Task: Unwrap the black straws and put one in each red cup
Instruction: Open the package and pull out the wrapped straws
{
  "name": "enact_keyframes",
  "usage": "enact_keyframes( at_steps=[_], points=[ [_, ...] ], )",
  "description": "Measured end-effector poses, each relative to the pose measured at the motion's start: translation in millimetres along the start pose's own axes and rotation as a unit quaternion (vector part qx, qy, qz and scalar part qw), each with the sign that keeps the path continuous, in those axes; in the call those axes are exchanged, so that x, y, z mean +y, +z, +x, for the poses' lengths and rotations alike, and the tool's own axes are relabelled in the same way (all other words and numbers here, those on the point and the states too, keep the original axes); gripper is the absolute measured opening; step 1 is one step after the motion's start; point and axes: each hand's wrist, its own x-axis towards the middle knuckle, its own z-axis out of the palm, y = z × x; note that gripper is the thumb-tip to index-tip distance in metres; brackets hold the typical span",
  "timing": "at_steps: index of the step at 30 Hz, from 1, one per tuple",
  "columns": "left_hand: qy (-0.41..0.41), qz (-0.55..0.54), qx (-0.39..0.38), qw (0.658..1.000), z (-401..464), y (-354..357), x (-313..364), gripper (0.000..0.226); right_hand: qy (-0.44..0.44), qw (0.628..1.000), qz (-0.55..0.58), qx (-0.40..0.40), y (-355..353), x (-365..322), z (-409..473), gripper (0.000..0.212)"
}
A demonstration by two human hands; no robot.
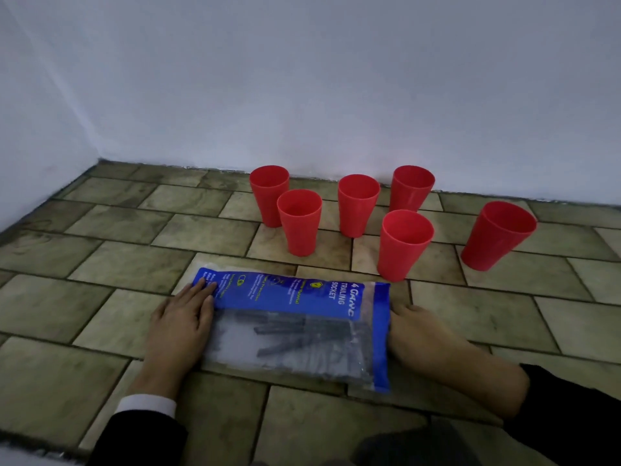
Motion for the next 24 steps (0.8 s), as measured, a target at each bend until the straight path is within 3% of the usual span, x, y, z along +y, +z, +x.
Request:
enact_keyframes(
  at_steps=[3,6,10,14,16,21,24],
  points=[
    [0.009,0.013,0.001,1.000,4,-1,-6,0.056,0.057,0.994,-0.074,0.057,4,26,-20,0.029],
    [0.004,0.024,0.006,1.000,7,-4,-7,0.051,0.144,0.983,-0.057,0.095,20,49,-51,0.024],
    [0.001,0.037,0.001,0.999,6,-5,-7,0.045,0.170,0.978,-0.034,0.120,39,52,-66,0.032],
    [0.007,0.049,0.001,0.999,7,-7,-3,0.038,0.161,0.980,0.025,0.115,34,39,-68,0.069],
    [0.017,0.026,0.002,1.000,8,-7,4,0.039,0.137,0.979,0.097,0.118,24,29,-59,0.074],
    [0.033,-0.022,0.008,0.999,4,-1,15,0.043,0.108,0.968,0.172,0.146,31,3,-20,0.064],
    [0.027,-0.018,0.015,0.999,2,-1,14,0.044,0.117,0.969,0.131,0.174,45,0,-10,0.048]
  ],
)
